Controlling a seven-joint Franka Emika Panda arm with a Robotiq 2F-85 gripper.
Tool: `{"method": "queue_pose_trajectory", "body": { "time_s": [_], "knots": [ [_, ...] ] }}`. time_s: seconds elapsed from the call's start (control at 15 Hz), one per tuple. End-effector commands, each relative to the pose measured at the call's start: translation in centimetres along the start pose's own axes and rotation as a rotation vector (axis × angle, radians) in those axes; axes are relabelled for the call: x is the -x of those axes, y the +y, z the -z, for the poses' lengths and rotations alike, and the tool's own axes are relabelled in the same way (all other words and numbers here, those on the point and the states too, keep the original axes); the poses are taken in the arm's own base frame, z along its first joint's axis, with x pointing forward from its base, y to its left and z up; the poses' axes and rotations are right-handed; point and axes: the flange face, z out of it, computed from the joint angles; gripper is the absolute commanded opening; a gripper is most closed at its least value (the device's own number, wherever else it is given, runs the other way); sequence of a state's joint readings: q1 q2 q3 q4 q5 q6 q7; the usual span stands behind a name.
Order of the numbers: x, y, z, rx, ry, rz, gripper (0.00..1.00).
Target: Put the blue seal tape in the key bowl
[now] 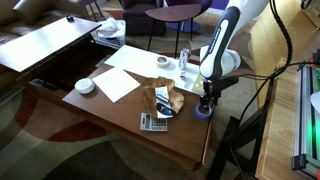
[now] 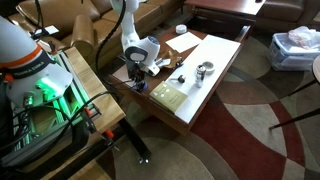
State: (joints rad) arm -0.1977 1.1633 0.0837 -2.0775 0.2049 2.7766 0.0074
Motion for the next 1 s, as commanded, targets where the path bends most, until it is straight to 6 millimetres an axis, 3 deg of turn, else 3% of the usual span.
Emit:
{"method": "queue_pose_trajectory", "body": {
  "time_s": [0.0,0.2,0.27,0.47,0.67,0.8,0.87,0.93],
  "knots": [
    [-1.9,-0.7,-1.2,-0.015,0.060,-0.060,0.42],
    [-3.4,-0.8,-1.3,-0.016,0.092,-0.105,0.36],
    [-3.7,-0.7,-1.2,-0.013,0.098,-0.121,0.40],
    [-4.0,-0.6,-0.7,-0.007,0.107,-0.150,0.70],
    [-4.0,-0.8,-0.7,0.020,0.098,-0.144,0.92],
    [-4.0,-0.7,-0.9,0.042,0.087,-0.120,0.92],
    [-4.1,-0.5,-1.2,0.050,0.082,-0.115,0.73],
    [-4.2,-0.4,-1.4,0.051,0.077,-0.111,0.66]
  ]
}}
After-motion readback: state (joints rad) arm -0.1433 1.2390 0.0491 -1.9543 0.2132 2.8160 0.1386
